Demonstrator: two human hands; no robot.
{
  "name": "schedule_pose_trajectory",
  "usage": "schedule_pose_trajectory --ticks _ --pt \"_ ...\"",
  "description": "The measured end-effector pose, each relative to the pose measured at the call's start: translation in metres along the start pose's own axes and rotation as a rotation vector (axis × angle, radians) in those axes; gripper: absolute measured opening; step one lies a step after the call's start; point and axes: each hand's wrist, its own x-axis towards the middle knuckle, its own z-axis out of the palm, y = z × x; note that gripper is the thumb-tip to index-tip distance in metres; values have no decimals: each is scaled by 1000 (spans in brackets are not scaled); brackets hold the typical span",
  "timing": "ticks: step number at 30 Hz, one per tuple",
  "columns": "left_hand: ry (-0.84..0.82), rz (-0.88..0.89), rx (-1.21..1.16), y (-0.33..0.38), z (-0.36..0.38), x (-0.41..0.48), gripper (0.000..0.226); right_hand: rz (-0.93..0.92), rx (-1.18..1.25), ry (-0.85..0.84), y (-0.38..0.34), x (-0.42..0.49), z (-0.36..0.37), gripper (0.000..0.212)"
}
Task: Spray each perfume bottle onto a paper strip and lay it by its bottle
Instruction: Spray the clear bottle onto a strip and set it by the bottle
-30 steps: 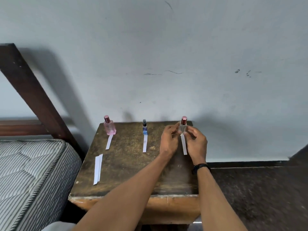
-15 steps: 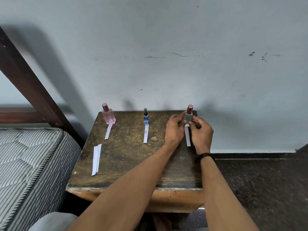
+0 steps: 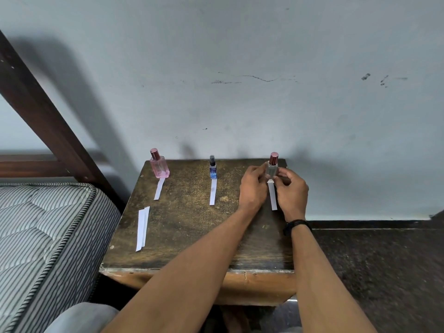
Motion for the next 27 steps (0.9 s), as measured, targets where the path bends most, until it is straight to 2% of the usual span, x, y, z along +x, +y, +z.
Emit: schedule_pose_trajectory --ticks 17,27 --pt "-5 -22 11 -2 0 0 48 16 -10 -5 2 2 1 24" --pt "-6 -27 -7 1 -1 -1 46 22 -14 -3 4 3 2 25"
